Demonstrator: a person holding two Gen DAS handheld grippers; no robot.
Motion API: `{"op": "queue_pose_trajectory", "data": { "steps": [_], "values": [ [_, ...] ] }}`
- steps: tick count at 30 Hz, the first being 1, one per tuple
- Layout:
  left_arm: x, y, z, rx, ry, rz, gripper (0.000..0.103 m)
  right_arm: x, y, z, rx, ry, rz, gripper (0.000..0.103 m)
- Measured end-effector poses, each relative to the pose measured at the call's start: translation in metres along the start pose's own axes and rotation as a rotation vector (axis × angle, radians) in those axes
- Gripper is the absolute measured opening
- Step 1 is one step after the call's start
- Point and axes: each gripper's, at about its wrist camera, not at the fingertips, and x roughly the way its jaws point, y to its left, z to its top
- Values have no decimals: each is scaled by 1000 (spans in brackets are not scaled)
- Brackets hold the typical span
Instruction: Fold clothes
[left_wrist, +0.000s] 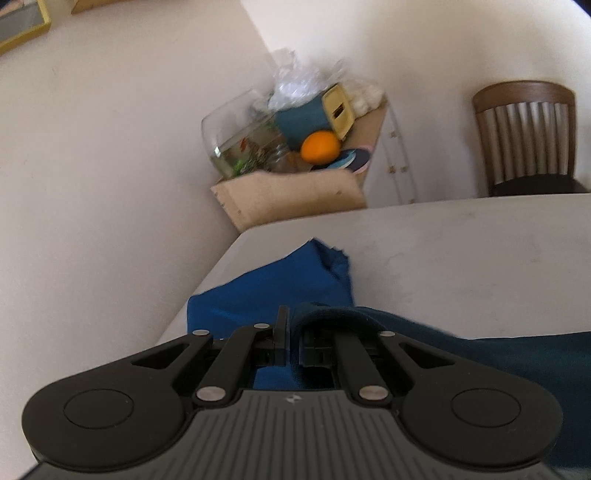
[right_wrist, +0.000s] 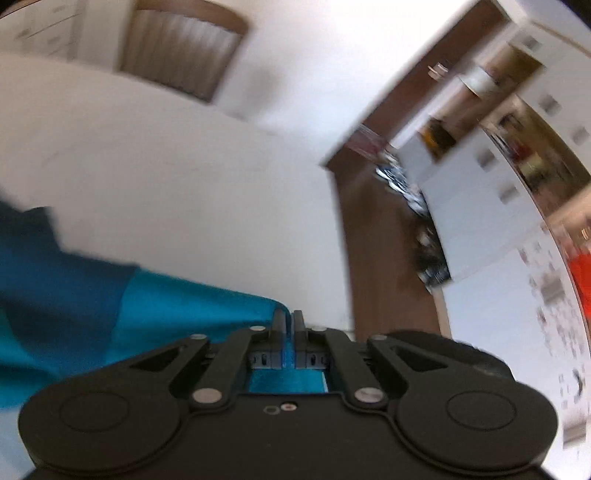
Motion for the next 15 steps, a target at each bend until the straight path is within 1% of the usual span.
{"op": "queue_pose_trajectory", "data": {
  "steps": [2,4,5,6,8,11,13,14,15],
  "values": [
    [7,-2,-7,25,28,-8,3,7,-5,7,28,25,33,103],
    [13,-5,-15,56,58,-28,3,6,-5,7,18,45,87,103],
    [13,-6,-19,68,72,-52,3,5,-4,8,13,54,114,103],
    [11,-6,-22,77,84,-92,3,3,-6,9,14,59,151,103],
    [4,-6,-29,92,104,-170,3,-5,-12,12,31,59,246,103],
    [-16,0,-36,93,111,-257,5,-21,-20,21,37,35,357,103],
    [-26,6,-40,89,119,-297,9,-31,-23,25,34,13,400,103],
    [-31,10,-42,87,124,-317,13,-33,-21,30,31,6,422,103],
    [-36,12,-45,80,125,-333,19,-34,-18,34,29,-5,440,103]
  ]
}}
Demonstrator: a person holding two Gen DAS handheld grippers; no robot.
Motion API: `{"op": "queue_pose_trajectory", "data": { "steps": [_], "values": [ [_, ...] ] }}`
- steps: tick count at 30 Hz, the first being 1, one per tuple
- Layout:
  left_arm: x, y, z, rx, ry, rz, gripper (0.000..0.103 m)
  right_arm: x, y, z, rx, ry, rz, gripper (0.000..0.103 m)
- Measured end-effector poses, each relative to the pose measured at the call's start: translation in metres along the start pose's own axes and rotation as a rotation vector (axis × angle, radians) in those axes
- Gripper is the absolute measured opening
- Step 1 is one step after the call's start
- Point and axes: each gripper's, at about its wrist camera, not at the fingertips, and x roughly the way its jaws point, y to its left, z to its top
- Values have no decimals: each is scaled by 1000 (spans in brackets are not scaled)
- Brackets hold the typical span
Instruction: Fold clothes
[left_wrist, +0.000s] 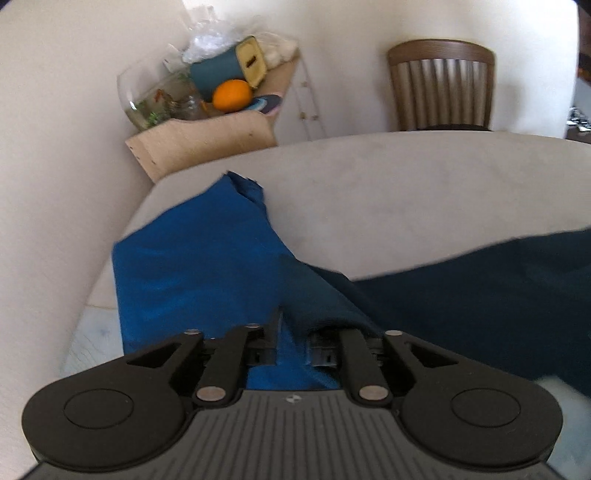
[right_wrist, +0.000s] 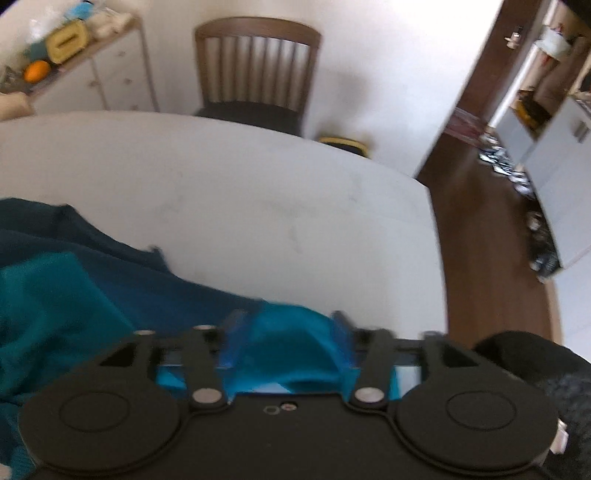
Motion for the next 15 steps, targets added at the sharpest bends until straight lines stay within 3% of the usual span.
{"op": "queue_pose_trajectory", "data": {
  "steps": [2,5,11,15],
  "values": [
    [-7,-1,-9,-13,-9,-34,34,8,8,8,-11,-6,32,103],
    [-13,-15,-7,-3,-47,-115,70,27,23,20,-33,9,62,103],
    [-6,-102,43,250,-146,-355,72,53,50,40,-82,34,83,103],
    [12,-175,76,433,-178,-467,72,60,63,45,-102,35,105,103]
  ]
}}
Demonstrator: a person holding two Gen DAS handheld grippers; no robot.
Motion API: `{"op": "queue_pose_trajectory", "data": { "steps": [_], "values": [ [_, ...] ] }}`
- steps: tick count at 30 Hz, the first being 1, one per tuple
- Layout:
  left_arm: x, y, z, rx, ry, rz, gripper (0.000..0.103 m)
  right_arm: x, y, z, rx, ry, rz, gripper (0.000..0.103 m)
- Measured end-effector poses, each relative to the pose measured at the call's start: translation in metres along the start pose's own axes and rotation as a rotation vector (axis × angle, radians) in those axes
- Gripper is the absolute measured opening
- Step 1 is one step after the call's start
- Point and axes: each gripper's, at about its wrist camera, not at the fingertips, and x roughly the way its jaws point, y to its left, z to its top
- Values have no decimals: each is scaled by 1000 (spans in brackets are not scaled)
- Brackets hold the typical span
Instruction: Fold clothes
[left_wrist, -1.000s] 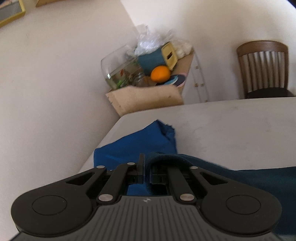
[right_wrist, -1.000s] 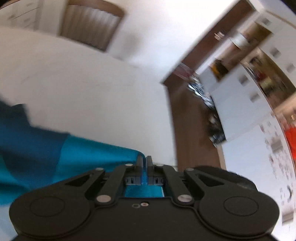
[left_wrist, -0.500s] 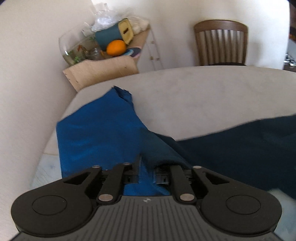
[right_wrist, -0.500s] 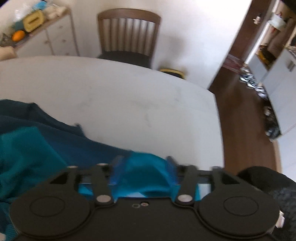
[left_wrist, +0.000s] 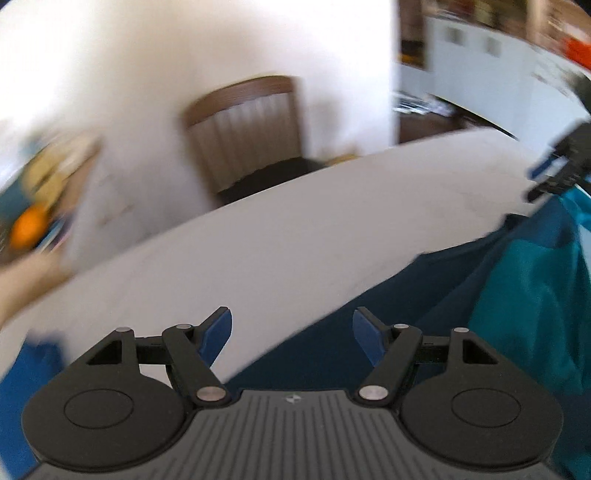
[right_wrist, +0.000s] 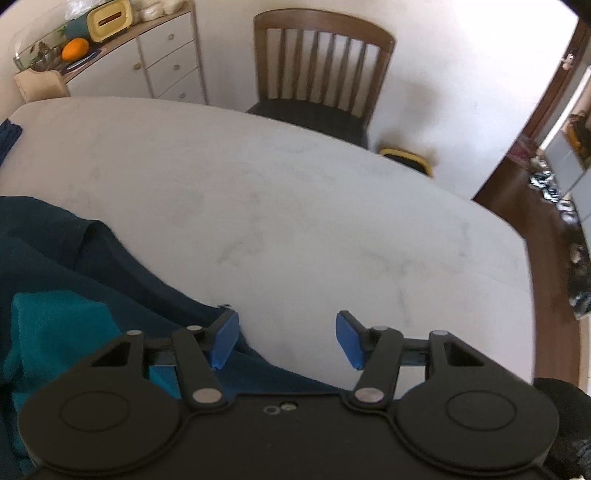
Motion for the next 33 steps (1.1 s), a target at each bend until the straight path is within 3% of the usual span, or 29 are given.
{"op": "queue_pose_trajectory", "data": {
  "steps": [7,13,16,17,18,22,24,27,33],
  "values": [
    [79,-50,26,181,77,-150,72,14,12,-7,-38,22,34,103],
    [98,-63,22,221,95,-252,70,19,16,-13,-36,31,58,103],
    [102,-73,21,248,102,-280,60,23,20,-15,-44,34,70,103],
    [102,-76,21,257,106,-287,52,25,23,-15,-51,35,73,103],
    [104,-78,20,266,107,-288,44,26,25,-15,-62,35,75,103],
    [103,-81,20,266,95,-279,29,24,33,-17,-97,41,70,103],
    [104,-82,19,265,80,-249,13,21,35,-17,-115,42,60,103],
    [104,-79,17,253,61,-222,6,15,39,-14,-167,24,26,103],
    [127,-67,35,205,45,-86,5,14,38,28,-218,-67,-76,103]
  ]
}}
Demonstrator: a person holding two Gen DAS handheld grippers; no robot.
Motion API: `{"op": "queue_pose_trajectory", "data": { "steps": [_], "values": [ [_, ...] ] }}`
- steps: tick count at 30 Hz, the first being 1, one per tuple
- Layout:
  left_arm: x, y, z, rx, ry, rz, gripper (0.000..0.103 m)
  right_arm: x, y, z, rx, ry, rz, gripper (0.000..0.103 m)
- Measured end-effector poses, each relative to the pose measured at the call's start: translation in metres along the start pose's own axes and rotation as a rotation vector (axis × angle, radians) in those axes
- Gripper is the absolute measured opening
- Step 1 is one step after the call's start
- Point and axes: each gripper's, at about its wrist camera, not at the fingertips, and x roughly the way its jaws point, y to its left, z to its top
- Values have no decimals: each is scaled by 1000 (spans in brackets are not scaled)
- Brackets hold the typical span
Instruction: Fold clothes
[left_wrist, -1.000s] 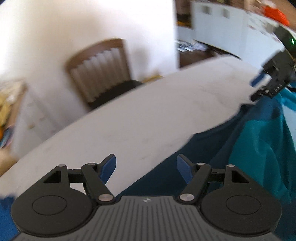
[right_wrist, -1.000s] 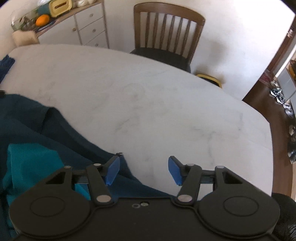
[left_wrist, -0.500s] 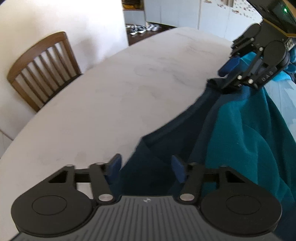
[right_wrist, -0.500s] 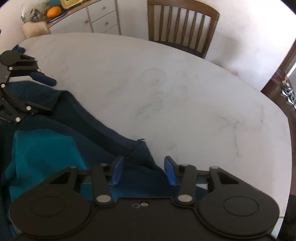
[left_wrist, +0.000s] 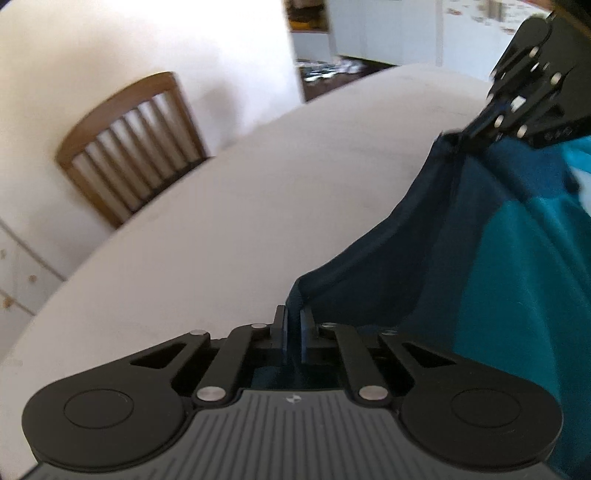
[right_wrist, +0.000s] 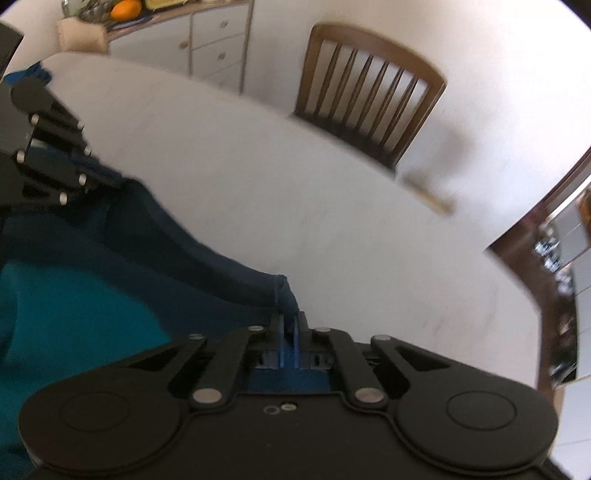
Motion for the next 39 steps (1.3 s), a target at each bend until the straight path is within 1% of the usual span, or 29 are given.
{"op": "queue_pose_trajectory", "data": {
  "steps": [3,6,8,11,14,17,19,20,21,22,24,25,30,34,36,39],
  "values": [
    [17,12,17,-8,10,81,5,10,-6,31,-27,-27,-73,103],
    [29,28,32,-36,21,140,5,21,-12,60,-33,-56,-131,103],
    [35,38,42,-63,26,176,5,31,-16,74,-13,-65,-160,103],
    [36,48,50,-111,24,189,5,46,-19,80,31,-50,-163,103],
    [28,47,49,-126,15,187,5,50,-21,75,55,-38,-149,103],
    [11,41,44,-139,-8,146,8,37,-28,62,75,-30,-104,103],
    [-3,33,39,-135,-26,117,12,24,-30,51,90,-32,-74,103],
    [-10,28,36,-130,-31,100,18,18,-30,45,99,-33,-57,103],
    [-17,23,32,-125,-34,81,26,11,-29,39,105,-37,-40,103],
    [-25,16,28,-116,-38,60,31,3,-28,32,104,-38,-26,103],
    [-41,-3,19,-84,-57,27,69,-15,-21,15,101,-42,-2,103],
    [-50,-12,15,-67,-67,13,72,-24,-16,6,100,-41,16,103],
    [-90,-61,-9,2,-72,-84,72,-68,21,-41,103,-27,147,103],
    [-127,-108,-34,60,-80,-153,72,-90,54,-69,106,-16,260,103],
    [-142,-129,-45,91,-83,-171,72,-97,69,-82,114,-9,294,103],
    [-159,-156,-62,111,-75,-173,72,-102,91,-98,121,12,335,103]
  ]
}}
